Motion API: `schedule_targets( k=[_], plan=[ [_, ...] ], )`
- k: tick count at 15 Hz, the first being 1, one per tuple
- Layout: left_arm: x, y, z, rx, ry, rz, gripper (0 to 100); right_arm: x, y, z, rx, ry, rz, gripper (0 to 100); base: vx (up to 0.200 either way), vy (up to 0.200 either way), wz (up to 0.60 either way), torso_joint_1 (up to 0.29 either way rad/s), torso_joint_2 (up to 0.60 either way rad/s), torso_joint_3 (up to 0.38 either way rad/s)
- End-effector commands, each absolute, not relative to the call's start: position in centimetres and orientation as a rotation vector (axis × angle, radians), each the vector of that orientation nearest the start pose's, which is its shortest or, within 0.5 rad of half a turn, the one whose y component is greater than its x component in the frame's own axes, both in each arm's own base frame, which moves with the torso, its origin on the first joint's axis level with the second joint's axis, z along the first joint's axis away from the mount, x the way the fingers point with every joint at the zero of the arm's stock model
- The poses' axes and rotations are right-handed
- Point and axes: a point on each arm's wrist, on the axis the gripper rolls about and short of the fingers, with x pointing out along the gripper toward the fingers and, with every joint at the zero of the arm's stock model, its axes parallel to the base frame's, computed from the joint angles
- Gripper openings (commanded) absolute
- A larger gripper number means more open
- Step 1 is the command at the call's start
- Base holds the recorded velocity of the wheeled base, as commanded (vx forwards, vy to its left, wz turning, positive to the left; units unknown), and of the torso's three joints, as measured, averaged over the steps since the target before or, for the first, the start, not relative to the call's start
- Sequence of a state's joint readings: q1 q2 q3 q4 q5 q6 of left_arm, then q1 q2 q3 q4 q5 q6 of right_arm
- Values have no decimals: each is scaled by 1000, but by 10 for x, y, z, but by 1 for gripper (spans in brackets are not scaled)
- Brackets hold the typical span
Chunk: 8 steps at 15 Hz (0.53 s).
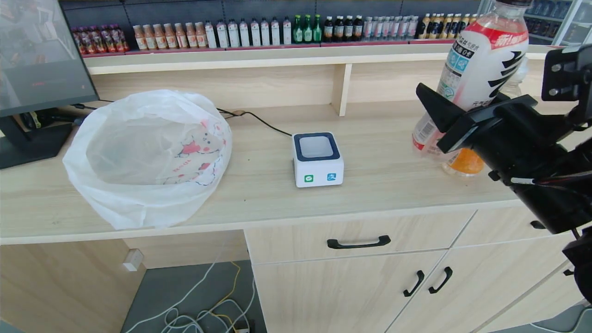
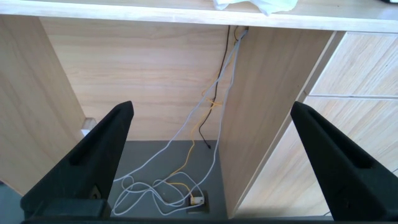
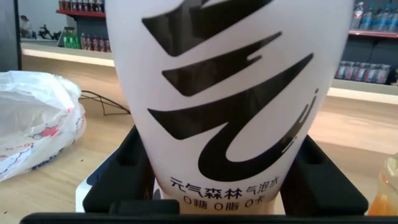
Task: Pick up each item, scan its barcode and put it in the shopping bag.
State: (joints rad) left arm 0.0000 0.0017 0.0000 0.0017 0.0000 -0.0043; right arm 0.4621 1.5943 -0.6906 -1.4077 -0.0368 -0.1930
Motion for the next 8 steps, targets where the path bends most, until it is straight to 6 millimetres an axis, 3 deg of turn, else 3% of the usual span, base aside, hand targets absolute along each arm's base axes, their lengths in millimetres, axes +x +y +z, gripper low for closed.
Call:
schedule_targets(
  k=[1,8],
  plan=[
    [-23,0,75,-3,3,0,100,239,118,255,-63,-522,359,0,0,200,0,-7,2,12],
    [-23,0,75,-5,3,0,100,249,120,251,-53,-537,268,0,0,200,0,2,3,2]
  ],
)
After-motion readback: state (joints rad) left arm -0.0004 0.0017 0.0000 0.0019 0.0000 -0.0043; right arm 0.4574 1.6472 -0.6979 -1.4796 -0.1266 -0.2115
